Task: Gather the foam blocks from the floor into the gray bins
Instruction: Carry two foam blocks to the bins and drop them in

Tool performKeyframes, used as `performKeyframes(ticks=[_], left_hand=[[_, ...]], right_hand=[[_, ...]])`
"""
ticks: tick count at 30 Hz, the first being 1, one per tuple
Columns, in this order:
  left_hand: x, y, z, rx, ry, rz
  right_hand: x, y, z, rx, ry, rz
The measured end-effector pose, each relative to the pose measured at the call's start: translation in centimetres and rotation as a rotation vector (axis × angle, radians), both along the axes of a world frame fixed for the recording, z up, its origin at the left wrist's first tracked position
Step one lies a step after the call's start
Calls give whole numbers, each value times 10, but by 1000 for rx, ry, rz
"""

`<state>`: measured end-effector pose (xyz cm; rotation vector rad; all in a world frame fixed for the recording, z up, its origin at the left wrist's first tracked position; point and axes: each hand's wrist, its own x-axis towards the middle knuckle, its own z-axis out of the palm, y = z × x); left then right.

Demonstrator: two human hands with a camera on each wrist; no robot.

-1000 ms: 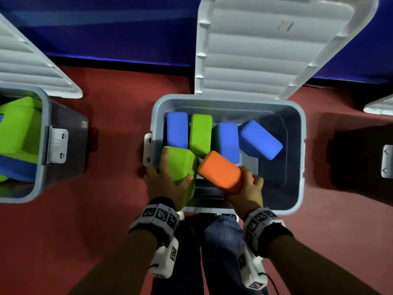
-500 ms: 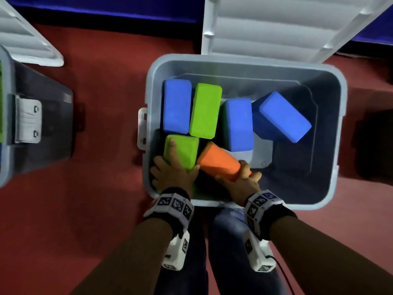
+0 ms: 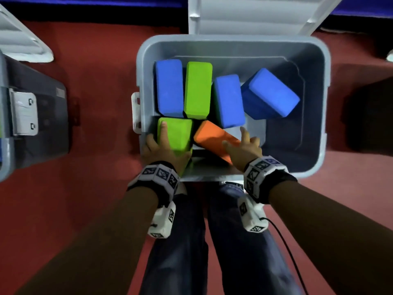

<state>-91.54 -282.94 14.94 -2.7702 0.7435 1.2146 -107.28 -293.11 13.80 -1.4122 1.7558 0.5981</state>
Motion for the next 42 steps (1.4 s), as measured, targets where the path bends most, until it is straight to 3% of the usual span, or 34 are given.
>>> performKeyframes(ticks=[4,12,21,28,35,42], left_hand=[[-2,5,48,-73,-5,-143],[-11,26,122,12,58,-313],[-88,44,131,21,132,-451],[-229,85,117,11,173,-666],[-395,141,135,63,301,-1014],[-517,178,141,184,347,-1449]], right_hand=[[-18,11,50,-16,-113,3],[-74,74,124,15,-207,-289],[-183,142,129,49,-241,-446],[-313,229,119,-29,-272,-728],[-455,370,133,-67,-221,-1102],[-500,491,140,-129,-167,-1460]])
